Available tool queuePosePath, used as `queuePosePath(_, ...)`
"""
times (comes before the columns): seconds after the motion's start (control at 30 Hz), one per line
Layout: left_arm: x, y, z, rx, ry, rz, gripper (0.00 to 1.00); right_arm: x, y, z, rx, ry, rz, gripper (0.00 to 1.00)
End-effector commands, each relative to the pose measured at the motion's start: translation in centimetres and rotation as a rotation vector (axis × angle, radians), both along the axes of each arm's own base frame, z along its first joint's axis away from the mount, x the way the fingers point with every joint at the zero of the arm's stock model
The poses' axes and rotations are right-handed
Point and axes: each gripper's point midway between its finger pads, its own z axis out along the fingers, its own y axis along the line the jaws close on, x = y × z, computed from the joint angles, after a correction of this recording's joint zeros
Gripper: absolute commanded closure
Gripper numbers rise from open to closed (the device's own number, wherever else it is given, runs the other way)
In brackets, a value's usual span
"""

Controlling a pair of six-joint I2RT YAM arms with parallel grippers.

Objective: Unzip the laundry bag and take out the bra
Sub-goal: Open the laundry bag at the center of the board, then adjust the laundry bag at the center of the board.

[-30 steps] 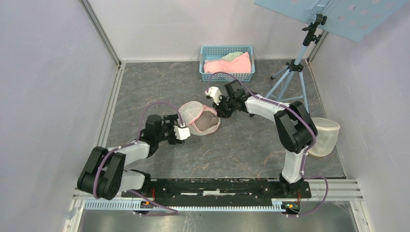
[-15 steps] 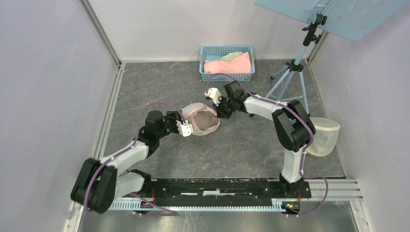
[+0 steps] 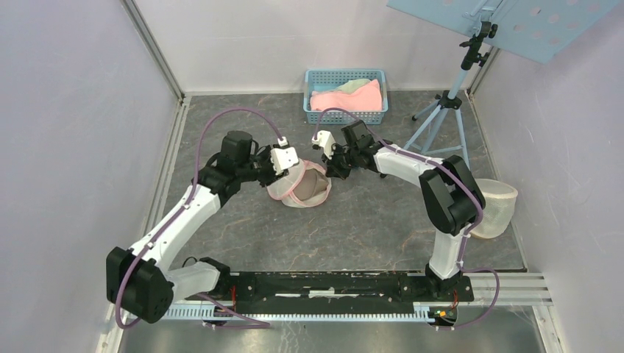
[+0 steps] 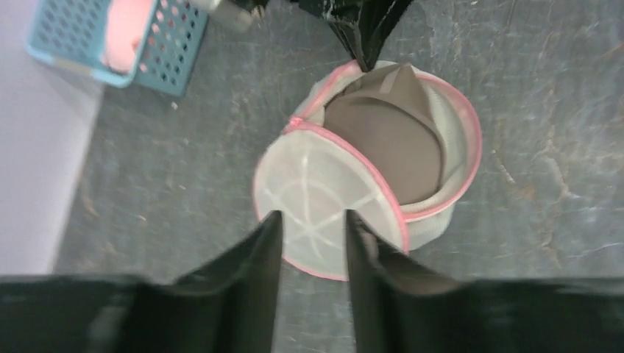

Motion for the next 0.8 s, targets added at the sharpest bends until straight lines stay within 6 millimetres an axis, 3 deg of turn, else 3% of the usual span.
queuePosePath(0.0,-1.6,1.2,-1.6,-0.093,0.166,0.142,0.48,0.5,1.0,3.1,0.060,-0.082,0.023,0.94)
queuePosePath(0.1,-1.3,2.8,-2.4,-0.124,0.081,0.205,0.27,0.9,0.5,3.7,0.047,-0.126,0.020,0.66)
queuePosePath(0.2,-1.7,3.9,-3.2,-0.146,0.086,0.218,0.20,1.2,0.3,5.0,0.051,-0.187,0.020,0.48)
queuePosePath(0.3,-2.6,4.6,-5.4,-0.053,0.029,0.144,0.15,1.5,0.3,5.4,0.044,-0.197,0.021,0.45)
queuePosePath(0.53,-3.4,5.5,-8.6,0.072,-0.397,-0.019,0.09,1.0,0.5,3.9,0.059,-0.094,-0.042,0.42)
queuePosePath(0.77,-3.2,5.2,-11.8,0.107,-0.415,-0.055,0.07,0.4,0.6,2.7,0.068,-0.026,-0.078,0.42)
